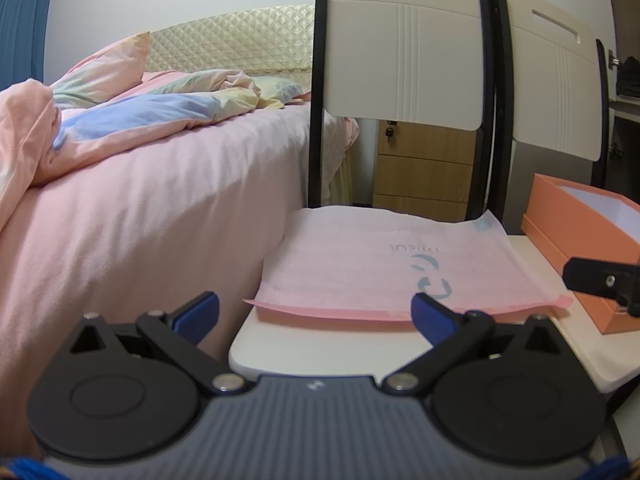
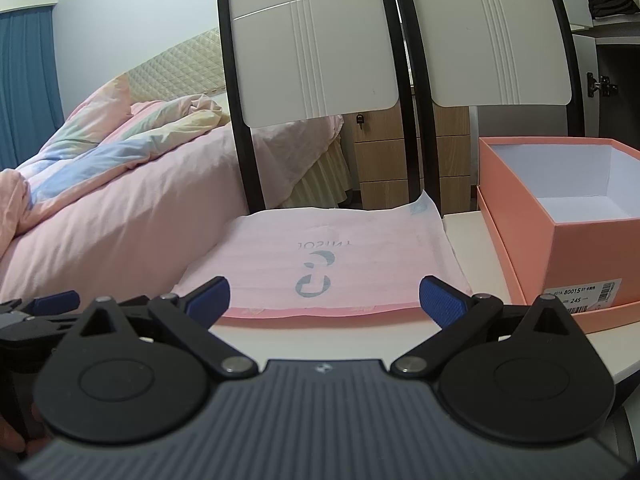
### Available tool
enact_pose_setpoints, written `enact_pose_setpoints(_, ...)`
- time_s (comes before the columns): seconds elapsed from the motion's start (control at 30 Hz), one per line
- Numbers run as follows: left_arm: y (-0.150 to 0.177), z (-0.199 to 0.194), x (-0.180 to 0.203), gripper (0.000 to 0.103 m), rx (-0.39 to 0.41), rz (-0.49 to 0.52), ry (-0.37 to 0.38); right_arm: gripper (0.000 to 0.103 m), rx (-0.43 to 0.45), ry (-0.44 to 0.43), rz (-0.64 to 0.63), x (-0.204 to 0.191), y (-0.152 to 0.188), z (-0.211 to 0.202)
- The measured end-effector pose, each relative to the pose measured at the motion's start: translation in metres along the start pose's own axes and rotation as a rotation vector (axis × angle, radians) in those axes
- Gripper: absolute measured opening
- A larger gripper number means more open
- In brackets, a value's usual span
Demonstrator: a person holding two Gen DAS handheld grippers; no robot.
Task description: Fold shopping bag
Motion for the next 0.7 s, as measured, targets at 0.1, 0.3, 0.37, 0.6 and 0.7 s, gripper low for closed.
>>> enact_pose_setpoints(0.1, 0.0006, 0.0004, 0.0002, 0.103, -0.001, 0.003, -0.001, 0.103, -0.001, -0.002, 0.001, 0.0000, 0.0003, -0.0003)
enact_pose_setpoints(0.3, 0.0017, 0.0017, 0.0015, 0.103, -0.003, 0.016, -0.006, 0.103, 0.000, -0.005, 0.003, 0.0010, 0.0002, -0.0013)
enact_pose_setpoints(0.37, 0.0022, 0.0022, 0.0021, 0.103, -0.003, 0.022, -0.011, 0.103, 0.002, -0.004, 0.004, 0.0018, -0.0001, -0.0017)
enact_pose_setpoints(0.6, 0.0017, 0.0000, 0.0026, 0.103, 0.000, 0.019, -0.003, 0.103, 0.012, -0.046, 0.019, 0.0051, -0.0023, -0.0073)
enact_pose_setpoints(0.7, 0.0010, -0.0019, 0.0021, 0.103, 0.001, 0.011, 0.006, 0.103, -0.008, -0.069, 0.012, 0.0053, -0.0078, -0.0038)
Point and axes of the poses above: each gripper's, at about its wrist camera, not at the fingertips, and z roughly the way its jaws point, x to its right, y to its underside, the point moved 6 cm from there along z, roughly the way its jaws point, and after that the axes turned 5 degrees about y, right-handed, at the moved point
